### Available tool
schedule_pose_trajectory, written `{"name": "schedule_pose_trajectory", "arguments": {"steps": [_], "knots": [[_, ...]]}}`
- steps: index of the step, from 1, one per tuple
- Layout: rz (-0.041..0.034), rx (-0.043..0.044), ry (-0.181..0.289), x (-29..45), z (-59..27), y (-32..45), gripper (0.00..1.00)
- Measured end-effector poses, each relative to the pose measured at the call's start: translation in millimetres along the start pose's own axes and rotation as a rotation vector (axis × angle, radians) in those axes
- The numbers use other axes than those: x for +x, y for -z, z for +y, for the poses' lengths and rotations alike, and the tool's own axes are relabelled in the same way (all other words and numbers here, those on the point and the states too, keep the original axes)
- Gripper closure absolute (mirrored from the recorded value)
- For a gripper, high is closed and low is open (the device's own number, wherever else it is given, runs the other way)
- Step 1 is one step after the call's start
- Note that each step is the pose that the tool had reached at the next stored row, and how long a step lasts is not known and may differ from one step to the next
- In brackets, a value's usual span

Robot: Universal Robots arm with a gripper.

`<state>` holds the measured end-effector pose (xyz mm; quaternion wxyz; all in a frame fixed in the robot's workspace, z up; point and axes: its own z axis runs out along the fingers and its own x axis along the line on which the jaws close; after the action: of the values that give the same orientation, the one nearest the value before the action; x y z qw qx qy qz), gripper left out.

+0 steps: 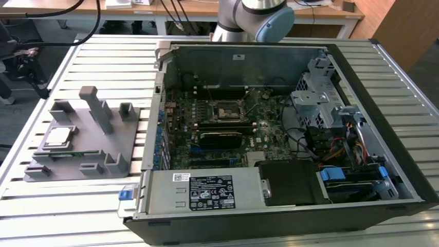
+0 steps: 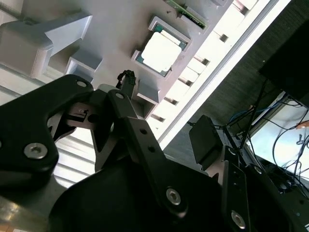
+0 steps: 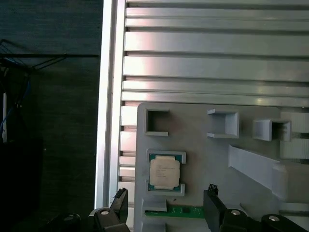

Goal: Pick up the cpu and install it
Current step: 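Pick up the cpu and move it towards the insertion slot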

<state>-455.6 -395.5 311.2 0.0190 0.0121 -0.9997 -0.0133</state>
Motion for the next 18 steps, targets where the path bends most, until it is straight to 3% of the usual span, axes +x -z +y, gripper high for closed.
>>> {"name": "schedule_pose_trajectory", "arguments": {"steps": [18], "knots": [[-0.0006, -0.0002, 0.002, -0.4, -0.7, -10.1, 0.28]]}}
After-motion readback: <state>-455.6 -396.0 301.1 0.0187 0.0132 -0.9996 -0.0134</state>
